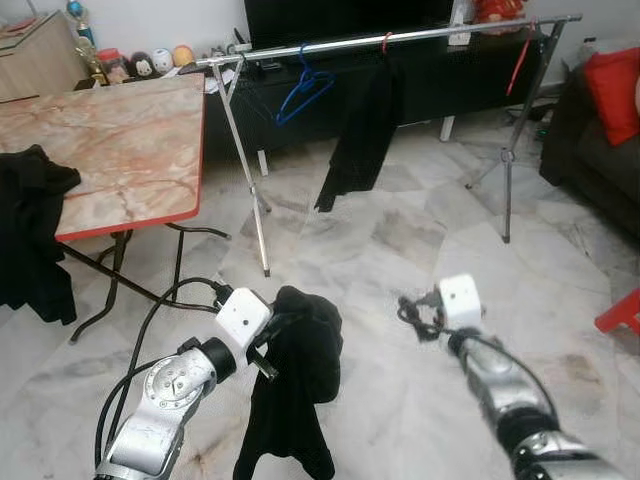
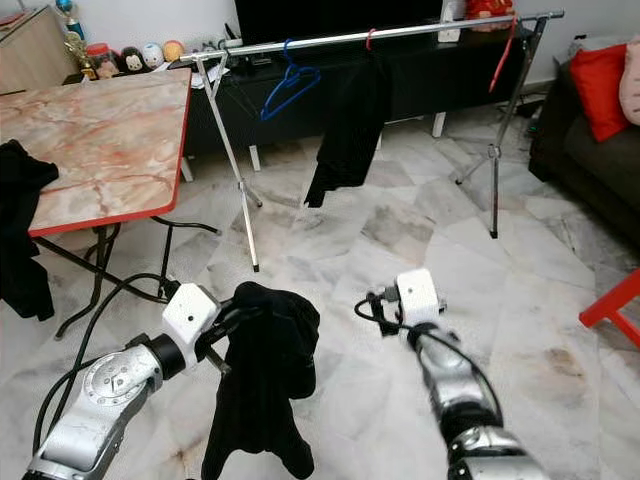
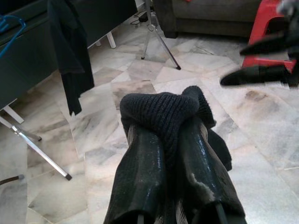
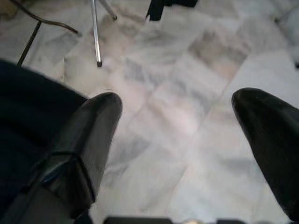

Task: Hang hanger

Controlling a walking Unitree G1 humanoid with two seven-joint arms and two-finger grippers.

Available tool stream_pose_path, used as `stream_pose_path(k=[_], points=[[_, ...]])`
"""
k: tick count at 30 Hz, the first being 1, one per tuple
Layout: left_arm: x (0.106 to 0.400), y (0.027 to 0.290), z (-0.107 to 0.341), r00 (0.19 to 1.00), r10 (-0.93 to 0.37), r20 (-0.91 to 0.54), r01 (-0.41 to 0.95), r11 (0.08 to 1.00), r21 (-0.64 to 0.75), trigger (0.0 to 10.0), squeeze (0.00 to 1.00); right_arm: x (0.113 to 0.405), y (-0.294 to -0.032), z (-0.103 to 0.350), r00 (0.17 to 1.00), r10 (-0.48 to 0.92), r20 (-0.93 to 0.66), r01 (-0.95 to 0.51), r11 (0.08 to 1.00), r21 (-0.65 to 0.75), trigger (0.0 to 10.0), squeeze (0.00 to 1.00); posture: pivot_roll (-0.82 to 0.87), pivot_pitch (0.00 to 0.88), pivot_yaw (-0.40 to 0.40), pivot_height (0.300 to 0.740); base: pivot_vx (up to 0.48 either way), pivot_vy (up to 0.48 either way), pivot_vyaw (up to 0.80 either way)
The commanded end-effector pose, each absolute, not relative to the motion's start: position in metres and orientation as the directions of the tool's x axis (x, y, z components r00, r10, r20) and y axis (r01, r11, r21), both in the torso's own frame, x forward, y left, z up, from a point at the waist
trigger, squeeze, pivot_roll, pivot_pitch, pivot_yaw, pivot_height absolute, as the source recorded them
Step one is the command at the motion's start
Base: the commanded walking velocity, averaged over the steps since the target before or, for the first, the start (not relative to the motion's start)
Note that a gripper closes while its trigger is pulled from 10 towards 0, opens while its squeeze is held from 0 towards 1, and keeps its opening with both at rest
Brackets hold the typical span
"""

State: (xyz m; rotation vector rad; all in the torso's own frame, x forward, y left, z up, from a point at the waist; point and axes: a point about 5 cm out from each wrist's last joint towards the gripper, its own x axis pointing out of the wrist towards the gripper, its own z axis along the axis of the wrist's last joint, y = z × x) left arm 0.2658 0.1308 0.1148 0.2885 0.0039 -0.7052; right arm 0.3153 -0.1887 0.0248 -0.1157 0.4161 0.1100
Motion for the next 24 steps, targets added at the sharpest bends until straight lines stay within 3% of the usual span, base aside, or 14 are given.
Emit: stream_pose_path(k=[1, 15, 19, 20, 24], points=[[0.265, 0.129, 0.125, 0.761, -0.645, -0.067, 0.636, 0.723, 0.271, 10.0, 0.00, 0.314, -0.181, 0.021, 0.910, 0.066, -0.410, -0.095, 0.994, -0.051, 0.0, 0.00, -0.10, 0.000, 0.103, 0.740, 0.000, 0.000, 0.00], [0.265, 0.127, 0.126, 0.760, -0.646, -0.067, 0.638, 0.722, 0.269, 10.0, 0.00, 0.317, -0.174, 0.025, 0.921, 0.063, -0.385, -0.095, 0.993, -0.067, 0.0, 0.00, -0.10, 0.000, 0.107, 0.740, 0.000, 0.000, 0.00], [0.265, 0.127, 0.126, 0.760, -0.646, -0.068, 0.637, 0.722, 0.269, 10.0, 0.00, 0.318, -0.172, 0.026, 0.917, 0.092, -0.387, -0.132, 0.988, -0.079, 0.0, 0.00, -0.10, 0.000, 0.108, 0.740, 0.000, 0.000, 0.00], [0.265, 0.127, 0.126, 0.760, -0.646, -0.070, 0.638, 0.722, 0.269, 10.0, 0.00, 0.320, -0.165, 0.028, 0.902, 0.178, -0.393, -0.249, 0.959, -0.137, 0.0, 0.00, -0.10, 0.000, 0.110, 0.740, 0.000, 0.000, 0.00], [0.265, 0.127, 0.126, 0.760, -0.646, -0.071, 0.638, 0.722, 0.268, 10.0, 0.00, 0.320, -0.163, 0.029, 0.893, 0.213, -0.397, -0.296, 0.941, -0.162, 0.0, 0.00, -0.10, 0.000, 0.110, 0.740, 0.000, 0.000, 0.00]])
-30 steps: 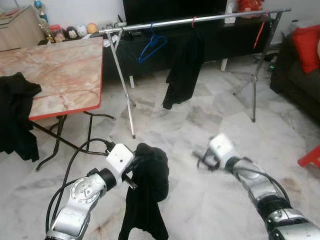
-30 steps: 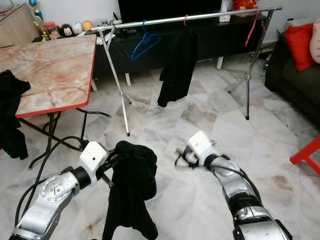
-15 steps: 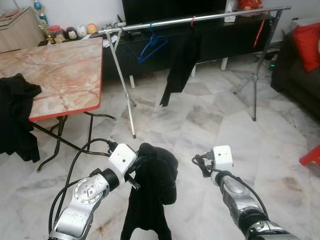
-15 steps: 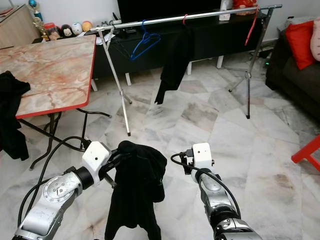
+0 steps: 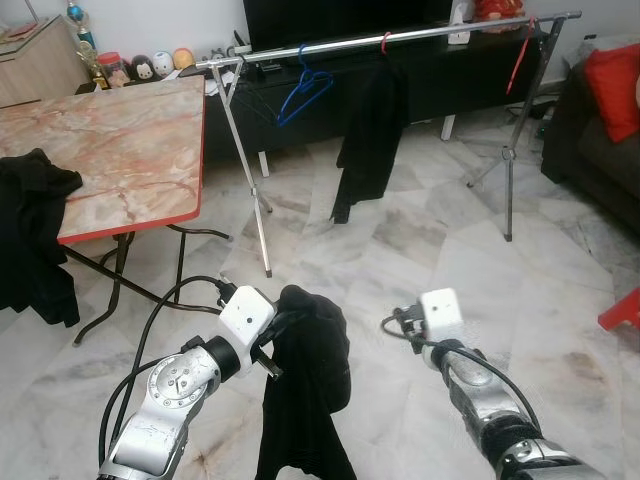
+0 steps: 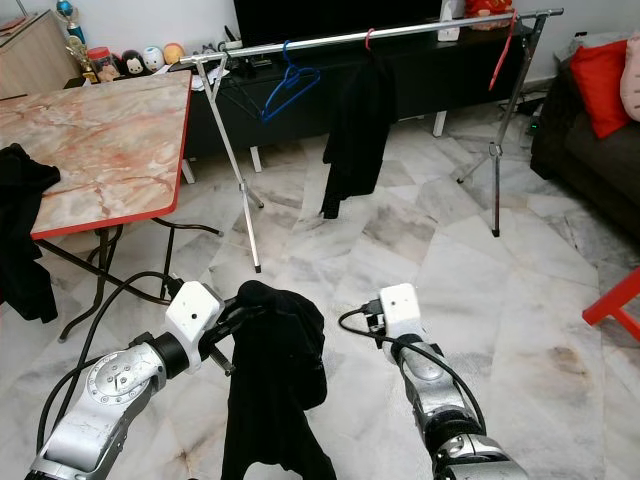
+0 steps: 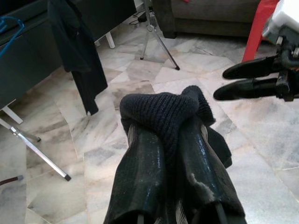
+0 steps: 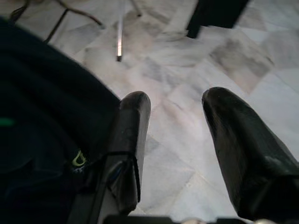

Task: Hang hanger

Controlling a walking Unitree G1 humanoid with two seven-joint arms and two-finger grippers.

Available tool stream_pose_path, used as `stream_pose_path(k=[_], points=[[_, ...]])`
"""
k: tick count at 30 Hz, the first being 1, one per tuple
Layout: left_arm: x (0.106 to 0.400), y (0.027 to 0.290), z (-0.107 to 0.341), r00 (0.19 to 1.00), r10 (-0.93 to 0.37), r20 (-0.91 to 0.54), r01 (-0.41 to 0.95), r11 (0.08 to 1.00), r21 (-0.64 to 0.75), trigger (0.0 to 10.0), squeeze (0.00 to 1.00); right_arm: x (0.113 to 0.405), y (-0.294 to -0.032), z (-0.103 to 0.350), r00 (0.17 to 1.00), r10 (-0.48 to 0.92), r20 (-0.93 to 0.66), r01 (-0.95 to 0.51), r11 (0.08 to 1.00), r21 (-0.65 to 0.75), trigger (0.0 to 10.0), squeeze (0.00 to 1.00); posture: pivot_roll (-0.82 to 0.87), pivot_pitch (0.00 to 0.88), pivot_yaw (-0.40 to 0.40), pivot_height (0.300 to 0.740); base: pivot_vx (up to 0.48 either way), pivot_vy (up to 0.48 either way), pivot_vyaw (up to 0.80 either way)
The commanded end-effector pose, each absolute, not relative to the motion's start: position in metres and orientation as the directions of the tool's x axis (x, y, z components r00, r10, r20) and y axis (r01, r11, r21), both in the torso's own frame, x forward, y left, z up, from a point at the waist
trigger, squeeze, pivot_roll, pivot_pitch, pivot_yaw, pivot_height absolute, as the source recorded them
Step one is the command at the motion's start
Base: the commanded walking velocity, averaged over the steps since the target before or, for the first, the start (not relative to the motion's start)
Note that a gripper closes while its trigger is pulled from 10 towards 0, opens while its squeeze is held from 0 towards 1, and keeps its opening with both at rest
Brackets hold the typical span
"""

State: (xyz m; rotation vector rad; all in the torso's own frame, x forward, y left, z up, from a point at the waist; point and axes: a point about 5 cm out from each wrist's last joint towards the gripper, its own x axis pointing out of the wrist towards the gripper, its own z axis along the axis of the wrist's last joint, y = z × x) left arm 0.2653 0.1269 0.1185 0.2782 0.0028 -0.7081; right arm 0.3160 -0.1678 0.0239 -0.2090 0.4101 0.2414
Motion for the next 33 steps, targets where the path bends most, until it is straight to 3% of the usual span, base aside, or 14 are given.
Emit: stream_pose_path(k=[1, 3, 4, 8, 9, 10, 19, 22, 23, 24, 25, 26, 27, 33], points=[[0.265, 0.127, 0.126, 0.754, -0.652, -0.079, 0.646, 0.715, 0.268, 10.0, 0.00, 0.323, -0.157, 0.035, 0.863, 0.320, -0.391, -0.417, 0.887, -0.196, 10.0, 0.00, -0.11, 0.000, 0.114, 0.740, 0.000, 0.000, 0.00], [0.265, 0.127, 0.125, 0.725, -0.681, -0.109, 0.681, 0.683, 0.262, 10.0, 0.00, 0.327, -0.153, 0.053, 0.738, 0.536, -0.411, -0.661, 0.697, -0.278, 10.0, 0.00, -0.11, 0.000, 0.114, 0.740, 0.000, 0.000, 0.00], [0.265, 0.127, 0.125, 0.725, -0.681, -0.109, 0.681, 0.683, 0.262, 10.0, 0.00, 0.327, -0.153, 0.053, 0.738, 0.536, -0.411, -0.661, 0.697, -0.278, 10.0, 0.00, -0.11, 0.000, 0.114, 0.740, 0.000, 0.000, 0.00], [0.263, 0.126, 0.126, 0.673, -0.723, -0.154, 0.735, 0.631, 0.247, 10.0, 0.00, 0.331, -0.157, 0.074, 0.572, 0.678, -0.462, -0.820, 0.478, -0.315, 10.0, 0.00, -0.10, 0.000, 0.118, 0.740, 0.000, 0.000, 0.00], [0.262, 0.126, 0.126, 0.664, -0.730, -0.162, 0.744, 0.622, 0.244, 10.0, 0.00, 0.331, -0.157, 0.076, 0.550, 0.692, -0.468, -0.835, 0.450, -0.316, 10.0, 0.18, -0.10, 0.000, 0.118, 0.740, 0.000, 0.000, 0.00], [0.261, 0.125, 0.126, 0.650, -0.740, -0.172, 0.757, 0.611, 0.234, 10.0, 0.00, 0.332, -0.157, 0.080, 0.522, 0.707, -0.477, -0.853, 0.422, -0.308, 10.0, 1.00, -0.10, 0.000, 0.121, 0.740, 0.000, 0.000, 0.00], [0.256, 0.124, 0.127, 0.594, -0.778, -0.206, 0.805, 0.569, 0.171, 10.0, 0.00, 0.322, -0.151, 0.076, 0.310, 0.751, -0.583, -0.947, 0.193, -0.256, 10.0, 1.00, -0.09, 0.000, 0.127, 0.740, 0.000, 0.000, 0.00], [0.252, 0.123, 0.128, 0.549, -0.802, -0.233, 0.835, 0.532, 0.137, 10.0, 0.00, 0.316, -0.147, 0.070, 0.241, 0.751, -0.615, -0.967, 0.129, -0.221, 10.0, 0.91, -0.08, 0.000, 0.128, 0.740, 0.000, 0.000, 0.00], [0.250, 0.123, 0.128, 0.535, -0.810, -0.241, 0.845, 0.520, 0.126, 10.0, 0.00, 0.313, -0.145, 0.068, 0.208, 0.756, -0.621, -0.975, 0.106, -0.198, 10.0, 0.55, -0.08, 0.000, 0.129, 0.740, 0.000, 0.000, 0.00], [0.250, 0.123, 0.129, 0.531, -0.812, -0.243, 0.847, 0.517, 0.123, 10.0, 0.00, 0.312, -0.145, 0.067, 0.196, 0.757, -0.623, -0.977, 0.098, -0.188, 10.0, 0.55, -0.08, 0.000, 0.129, 0.740, 0.000, 0.000, 0.00], [0.250, 0.123, 0.129, 0.527, -0.814, -0.245, 0.850, 0.514, 0.117, 10.0, 0.00, 0.311, -0.144, 0.066, 0.179, 0.759, -0.626, -0.981, 0.088, -0.174, 10.0, 0.38, -0.08, 0.000, 0.129, 0.740, 0.000, 0.000, 0.00], [0.250, 0.122, 0.130, 0.522, -0.817, -0.245, 0.852, 0.512, 0.108, 10.0, 0.00, 0.308, -0.144, 0.062, 0.148, 0.754, -0.640, -0.986, 0.063, -0.153, 10.0, 0.10, -0.08, 0.000, 0.129, 0.740, 0.000, 0.000, 0.00], [0.250, 0.122, 0.130, 0.521, -0.818, -0.246, 0.853, 0.512, 0.105, 10.0, 0.00, 0.306, -0.144, 0.061, 0.138, 0.752, -0.645, -0.987, 0.054, -0.148, 10.0, 0.00, -0.08, 0.000, 0.129, 0.740, 0.000, 0.000, 0.00], [0.250, 0.120, 0.133, 0.502, -0.826, -0.255, 0.864, 0.495, 0.094, 10.0, 0.00, 0.303, -0.145, 0.055, 0.103, 0.733, -0.672, -0.993, 0.036, -0.113, 10.0, 0.00, -0.08, 0.000, 0.129, 0.740, 0.000, 0.000, 0.00]])
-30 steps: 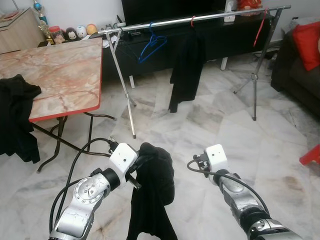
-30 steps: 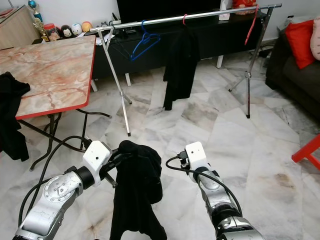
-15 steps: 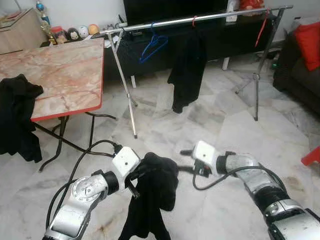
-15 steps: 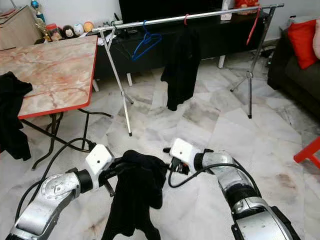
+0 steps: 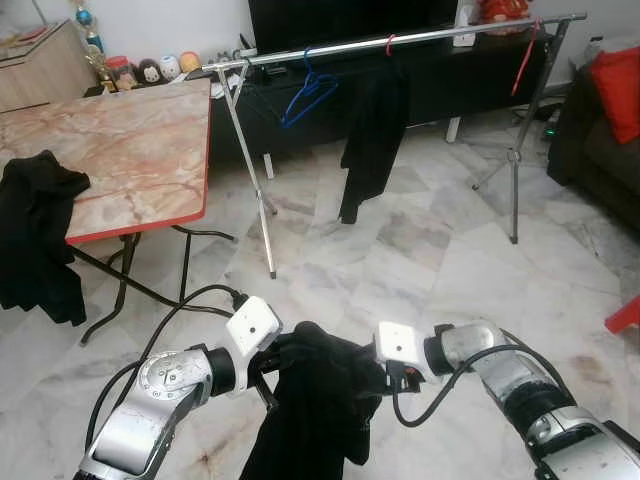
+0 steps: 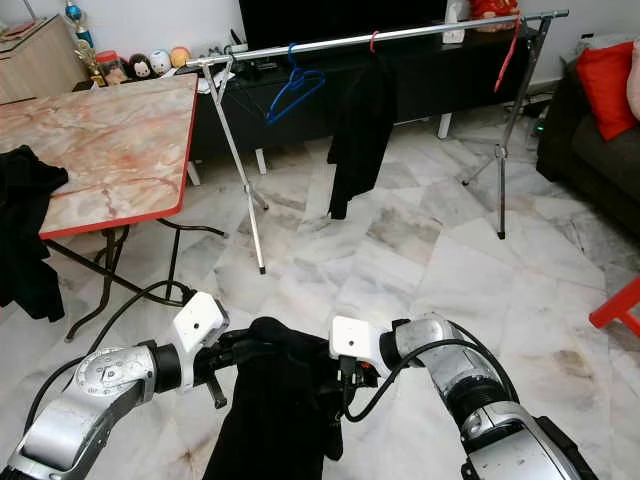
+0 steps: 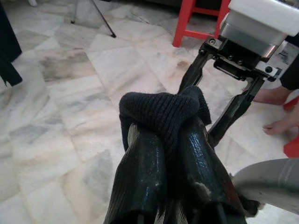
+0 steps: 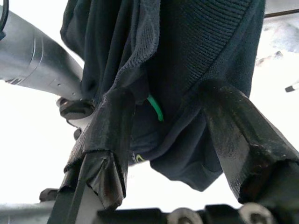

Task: Hang hanger

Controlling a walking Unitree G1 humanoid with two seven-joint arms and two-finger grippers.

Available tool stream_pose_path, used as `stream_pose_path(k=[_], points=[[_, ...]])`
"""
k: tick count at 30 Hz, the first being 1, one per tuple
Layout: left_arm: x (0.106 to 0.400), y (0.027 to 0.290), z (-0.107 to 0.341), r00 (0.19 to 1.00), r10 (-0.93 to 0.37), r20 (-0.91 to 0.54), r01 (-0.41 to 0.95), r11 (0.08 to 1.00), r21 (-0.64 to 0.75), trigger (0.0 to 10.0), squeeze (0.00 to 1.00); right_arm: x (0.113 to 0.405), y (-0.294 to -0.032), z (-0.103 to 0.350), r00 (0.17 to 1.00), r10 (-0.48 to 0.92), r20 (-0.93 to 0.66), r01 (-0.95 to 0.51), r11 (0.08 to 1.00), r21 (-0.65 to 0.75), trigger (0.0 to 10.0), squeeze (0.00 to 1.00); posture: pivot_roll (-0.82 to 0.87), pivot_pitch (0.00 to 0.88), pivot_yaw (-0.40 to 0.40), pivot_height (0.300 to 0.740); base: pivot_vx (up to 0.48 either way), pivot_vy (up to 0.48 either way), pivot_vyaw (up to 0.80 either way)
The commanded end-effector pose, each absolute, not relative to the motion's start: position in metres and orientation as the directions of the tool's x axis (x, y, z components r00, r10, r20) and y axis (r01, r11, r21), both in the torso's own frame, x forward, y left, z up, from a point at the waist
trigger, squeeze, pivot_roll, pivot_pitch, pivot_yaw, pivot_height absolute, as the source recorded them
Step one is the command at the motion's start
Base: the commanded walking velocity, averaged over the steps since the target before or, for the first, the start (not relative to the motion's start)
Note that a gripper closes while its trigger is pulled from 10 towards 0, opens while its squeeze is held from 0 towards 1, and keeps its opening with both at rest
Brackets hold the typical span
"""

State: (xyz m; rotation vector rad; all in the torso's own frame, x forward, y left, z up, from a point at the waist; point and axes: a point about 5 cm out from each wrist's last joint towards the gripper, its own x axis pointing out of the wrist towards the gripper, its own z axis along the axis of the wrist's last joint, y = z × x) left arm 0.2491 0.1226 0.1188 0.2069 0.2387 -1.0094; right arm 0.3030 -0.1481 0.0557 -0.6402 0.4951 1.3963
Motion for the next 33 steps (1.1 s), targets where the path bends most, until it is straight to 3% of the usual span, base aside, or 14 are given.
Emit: stream_pose_path(k=[1, 15, 20, 23, 33], points=[[0.250, 0.120, 0.134, 0.500, -0.828, -0.253, 0.865, 0.494, 0.090, 10.0, 0.00, 0.302, -0.145, 0.054, 0.089, 0.730, -0.677, -0.995, 0.029, -0.100, 10.0, 0.00, -0.08, 0.000, 0.127, 0.740, 0.000, 0.000, 0.00], [0.257, 0.120, 0.140, 0.527, -0.816, -0.239, 0.849, 0.519, 0.100, 10.0, 0.00, 0.294, -0.147, 0.053, 0.025, 0.731, -0.681, -0.997, -0.034, -0.073, 10.0, 0.00, -0.09, 0.000, 0.126, 0.740, 0.000, 0.000, 0.00], [0.259, 0.118, 0.140, 0.525, -0.818, -0.236, 0.850, 0.518, 0.093, 10.0, 0.00, 0.287, -0.153, 0.051, -0.032, 0.727, -0.686, -0.996, -0.081, -0.040, 10.0, 0.00, -0.09, 0.000, 0.128, 0.740, 0.000, 0.000, 0.00], [0.259, 0.116, 0.141, 0.520, -0.822, -0.231, 0.853, 0.514, 0.091, 10.0, 0.00, 0.287, -0.156, 0.046, 0.000, 0.694, -0.720, -0.995, -0.069, -0.066, 10.0, 0.00, -0.09, 0.000, 0.128, 0.740, 0.000, 0.000, 0.00], [0.258, 0.115, 0.143, 0.504, -0.831, -0.235, 0.863, 0.499, 0.086, 10.0, 0.00, 0.308, -0.148, 0.044, 0.246, 0.607, -0.756, -0.965, 0.079, -0.250, 10.0, 0.00, -0.08, 0.000, 0.130, 0.740, 0.000, 0.000, 0.00]])
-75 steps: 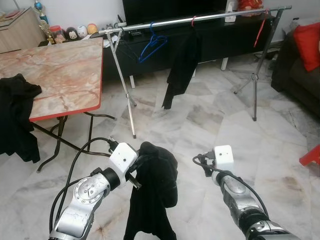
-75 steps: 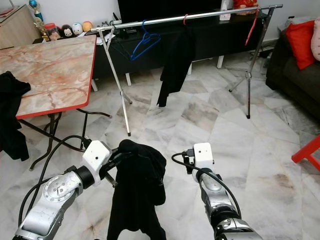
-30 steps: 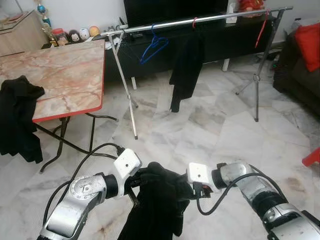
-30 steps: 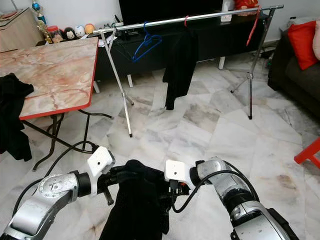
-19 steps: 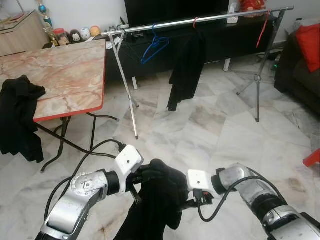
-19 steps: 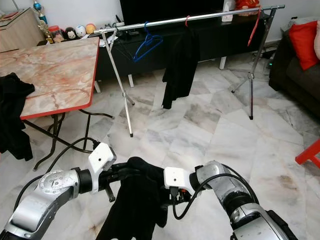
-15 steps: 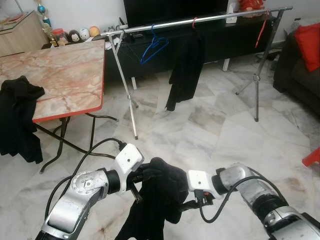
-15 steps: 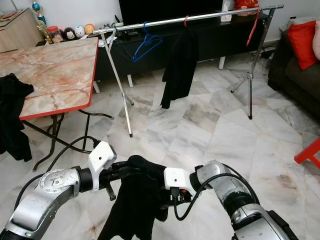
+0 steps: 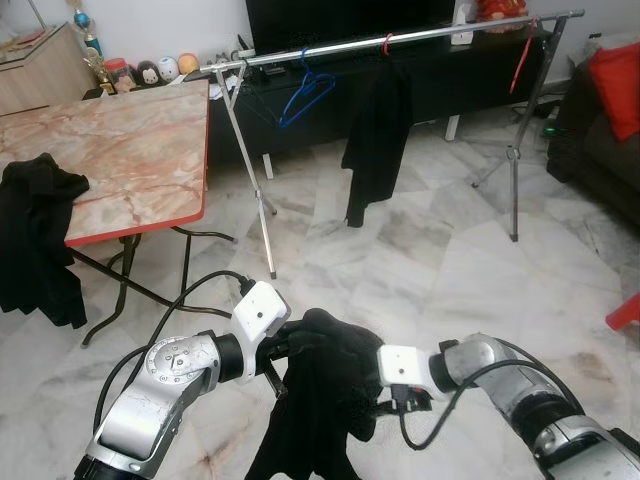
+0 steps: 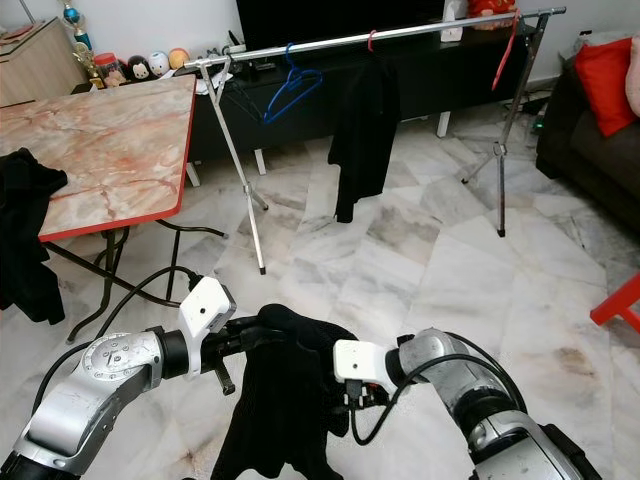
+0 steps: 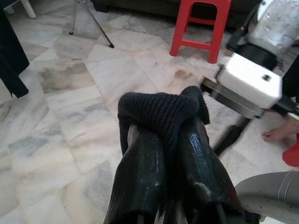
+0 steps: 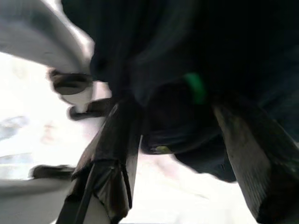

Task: Hang hanger

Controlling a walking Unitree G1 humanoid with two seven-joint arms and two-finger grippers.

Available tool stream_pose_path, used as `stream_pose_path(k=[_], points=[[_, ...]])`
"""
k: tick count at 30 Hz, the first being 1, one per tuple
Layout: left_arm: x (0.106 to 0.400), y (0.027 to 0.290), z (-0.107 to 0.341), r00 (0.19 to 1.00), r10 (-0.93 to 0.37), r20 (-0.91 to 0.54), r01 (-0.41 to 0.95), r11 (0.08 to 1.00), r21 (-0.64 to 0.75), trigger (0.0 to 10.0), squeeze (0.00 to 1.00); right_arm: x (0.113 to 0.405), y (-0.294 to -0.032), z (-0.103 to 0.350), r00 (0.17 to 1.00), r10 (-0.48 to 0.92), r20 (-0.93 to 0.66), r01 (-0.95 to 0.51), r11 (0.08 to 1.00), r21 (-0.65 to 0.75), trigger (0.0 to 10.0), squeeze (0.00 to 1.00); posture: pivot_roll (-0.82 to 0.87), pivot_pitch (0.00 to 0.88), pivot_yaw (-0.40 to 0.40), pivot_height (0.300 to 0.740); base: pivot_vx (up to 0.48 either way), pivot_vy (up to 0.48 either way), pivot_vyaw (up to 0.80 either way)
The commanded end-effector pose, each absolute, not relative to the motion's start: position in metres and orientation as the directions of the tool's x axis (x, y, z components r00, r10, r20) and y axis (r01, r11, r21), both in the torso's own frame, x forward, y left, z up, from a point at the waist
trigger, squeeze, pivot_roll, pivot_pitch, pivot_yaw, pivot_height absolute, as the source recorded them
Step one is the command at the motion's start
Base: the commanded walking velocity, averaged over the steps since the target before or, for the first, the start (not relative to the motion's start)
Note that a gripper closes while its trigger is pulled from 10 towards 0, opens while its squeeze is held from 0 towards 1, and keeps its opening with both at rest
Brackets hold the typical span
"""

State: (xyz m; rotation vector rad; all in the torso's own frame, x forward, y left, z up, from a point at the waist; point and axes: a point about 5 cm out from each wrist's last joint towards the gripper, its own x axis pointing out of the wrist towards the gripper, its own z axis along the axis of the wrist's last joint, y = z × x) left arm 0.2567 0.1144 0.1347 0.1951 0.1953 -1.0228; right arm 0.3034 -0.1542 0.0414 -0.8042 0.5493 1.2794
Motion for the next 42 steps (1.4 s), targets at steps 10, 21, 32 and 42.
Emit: stream_pose_path(k=[10, 21, 32, 42], points=[[0.258, 0.113, 0.145, 0.497, -0.837, -0.229, 0.867, 0.492, 0.082, 10.0, 0.00, 0.308, -0.139, 0.036, 0.274, 0.598, -0.753, -0.959, 0.109, -0.263, 10.0, 0.00, -0.07, 0.000, 0.130, 0.740, 0.000, 0.000, 0.00], [0.255, 0.109, 0.149, 0.466, -0.855, -0.228, 0.884, 0.462, 0.073, 10.0, 0.00, 0.310, -0.135, 0.030, 0.363, 0.550, -0.752, -0.929, 0.150, -0.339, 10.0, 0.00, -0.07, 0.000, 0.130, 0.740, 0.000, 0.000, 0.00], [0.243, 0.103, 0.157, 0.375, -0.890, -0.258, 0.926, 0.372, 0.064, 10.0, 0.00, 0.312, -0.133, 0.031, 0.384, 0.552, -0.740, -0.919, 0.153, -0.363, 10.0, 0.00, -0.06, 0.000, 0.127, 0.740, 0.000, 0.000, 0.00], [0.241, 0.097, 0.165, 0.352, -0.903, -0.248, 0.936, 0.343, 0.077, 10.0, 0.00, 0.299, -0.130, 0.023, 0.259, 0.595, -0.761, -0.964, 0.106, -0.244, 10.0, 0.00, -0.05, 0.000, 0.126, 0.740, 0.000, 0.000, 0.00]])
